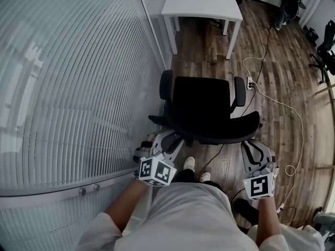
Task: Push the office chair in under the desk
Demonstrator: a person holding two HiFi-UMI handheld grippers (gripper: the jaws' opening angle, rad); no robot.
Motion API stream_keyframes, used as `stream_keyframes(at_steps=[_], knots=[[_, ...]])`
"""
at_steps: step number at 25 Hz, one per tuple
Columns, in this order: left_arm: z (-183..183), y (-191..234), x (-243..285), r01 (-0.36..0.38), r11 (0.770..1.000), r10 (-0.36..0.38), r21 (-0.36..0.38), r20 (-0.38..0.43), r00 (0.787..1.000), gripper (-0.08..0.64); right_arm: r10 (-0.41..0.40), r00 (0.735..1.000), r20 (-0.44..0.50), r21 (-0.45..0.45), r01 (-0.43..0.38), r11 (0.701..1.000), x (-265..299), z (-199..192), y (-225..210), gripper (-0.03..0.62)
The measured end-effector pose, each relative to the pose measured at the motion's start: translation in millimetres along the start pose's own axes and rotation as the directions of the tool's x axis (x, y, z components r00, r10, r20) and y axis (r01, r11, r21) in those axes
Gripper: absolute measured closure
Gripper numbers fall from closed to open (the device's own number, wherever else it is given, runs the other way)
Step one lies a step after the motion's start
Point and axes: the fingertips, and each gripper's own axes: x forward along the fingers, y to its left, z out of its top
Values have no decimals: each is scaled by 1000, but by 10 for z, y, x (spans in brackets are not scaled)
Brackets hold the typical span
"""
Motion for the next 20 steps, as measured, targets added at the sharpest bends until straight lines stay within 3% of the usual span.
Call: stream_keyframes(at_steps=[4, 6, 9, 15, 18, 20], knots=[[-367, 21, 184, 30, 996, -22, 80, -102, 995, 398, 18, 997, -79, -38, -21, 999, 163, -334, -58, 536], [-514, 7, 270, 41, 993, -25, 113, -140, 990, 390, 28, 992, -120, -59, -35, 998, 249, -536, -54, 482], [-644, 9, 376, 60, 988, -33, 141, -187, 982, 381, 55, 982, -182, -102, -74, 992, 344, -804, -61, 464], [-811, 115, 521, 123, 974, -67, 192, -276, 959, 376, 110, 930, -350, -196, -188, 962, 608, -1245, -92, 378], [-839, 103, 567, 122, 966, -50, 227, -299, 953, 376, 104, 924, -368, -229, -198, 953, 682, -1386, -86, 380], [-836, 150, 560, 118, 964, -41, 239, -303, 952, 387, 109, 923, -368, -240, -208, 948, 715, -1364, -100, 416]])
